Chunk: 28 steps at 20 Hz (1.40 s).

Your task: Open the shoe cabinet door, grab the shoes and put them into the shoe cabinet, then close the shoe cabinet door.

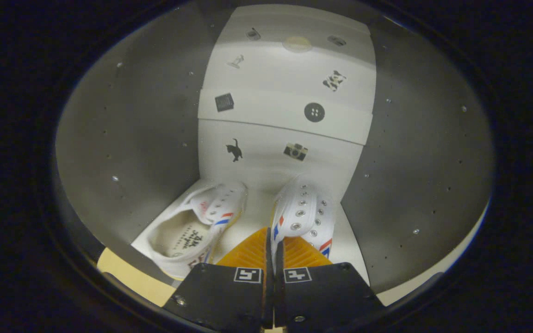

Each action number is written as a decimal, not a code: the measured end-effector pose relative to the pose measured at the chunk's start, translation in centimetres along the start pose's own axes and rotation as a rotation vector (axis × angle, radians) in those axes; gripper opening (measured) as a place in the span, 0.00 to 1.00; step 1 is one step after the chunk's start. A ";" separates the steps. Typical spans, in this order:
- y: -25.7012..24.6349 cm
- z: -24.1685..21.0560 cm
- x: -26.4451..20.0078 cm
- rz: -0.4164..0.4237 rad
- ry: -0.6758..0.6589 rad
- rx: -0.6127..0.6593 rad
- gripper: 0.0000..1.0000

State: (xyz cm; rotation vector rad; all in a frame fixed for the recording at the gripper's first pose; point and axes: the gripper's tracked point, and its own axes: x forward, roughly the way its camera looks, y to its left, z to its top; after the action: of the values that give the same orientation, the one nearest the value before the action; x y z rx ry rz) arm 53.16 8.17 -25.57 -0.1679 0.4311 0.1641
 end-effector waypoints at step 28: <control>5.9 1.0 -25.7 0.003 -0.198 0.026 0.88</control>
State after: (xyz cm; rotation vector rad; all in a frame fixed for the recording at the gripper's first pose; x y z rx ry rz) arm 29.43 10.96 -14.49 -0.1236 0.2364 0.1761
